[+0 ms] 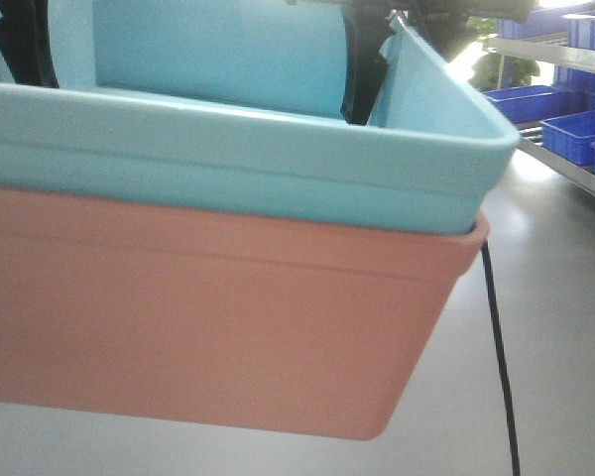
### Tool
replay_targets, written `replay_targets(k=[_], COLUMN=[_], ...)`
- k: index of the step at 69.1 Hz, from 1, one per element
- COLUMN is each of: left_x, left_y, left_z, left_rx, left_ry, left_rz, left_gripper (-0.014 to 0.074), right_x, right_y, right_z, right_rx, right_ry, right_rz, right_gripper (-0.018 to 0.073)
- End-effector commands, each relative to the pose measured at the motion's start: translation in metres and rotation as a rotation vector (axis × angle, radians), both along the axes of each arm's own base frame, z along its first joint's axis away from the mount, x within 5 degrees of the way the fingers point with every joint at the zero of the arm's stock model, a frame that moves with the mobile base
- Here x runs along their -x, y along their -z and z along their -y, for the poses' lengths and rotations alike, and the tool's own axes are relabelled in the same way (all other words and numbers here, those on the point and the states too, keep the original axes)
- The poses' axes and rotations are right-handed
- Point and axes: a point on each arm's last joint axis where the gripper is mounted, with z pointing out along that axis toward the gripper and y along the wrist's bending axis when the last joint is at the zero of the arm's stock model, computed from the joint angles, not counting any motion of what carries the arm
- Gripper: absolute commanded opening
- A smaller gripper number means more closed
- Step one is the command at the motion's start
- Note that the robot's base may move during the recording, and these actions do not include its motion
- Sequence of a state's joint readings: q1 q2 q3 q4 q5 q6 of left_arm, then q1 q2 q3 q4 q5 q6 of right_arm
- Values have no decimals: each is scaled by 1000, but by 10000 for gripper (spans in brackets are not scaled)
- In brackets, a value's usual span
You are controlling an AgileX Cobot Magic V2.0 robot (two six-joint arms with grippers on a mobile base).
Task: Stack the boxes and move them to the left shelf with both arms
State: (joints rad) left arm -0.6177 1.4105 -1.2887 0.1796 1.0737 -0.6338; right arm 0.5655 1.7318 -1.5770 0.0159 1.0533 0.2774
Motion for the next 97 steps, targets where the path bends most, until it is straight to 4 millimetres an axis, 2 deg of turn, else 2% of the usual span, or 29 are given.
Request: replay_targets(k=[1, 97], left_x=[16, 17], left_y=[-32, -32], left_z=[13, 13], left_rx=[182, 190], left_ry=[110, 110], left_rz=[84, 79], left_gripper=[-3, -3], right_x=[-7, -7], right_y=[-31, -31], right_z=[3, 3], right_rx=[-71, -71], right_ry=[4, 4], right_rz=[195, 196], right_gripper=[48, 48])
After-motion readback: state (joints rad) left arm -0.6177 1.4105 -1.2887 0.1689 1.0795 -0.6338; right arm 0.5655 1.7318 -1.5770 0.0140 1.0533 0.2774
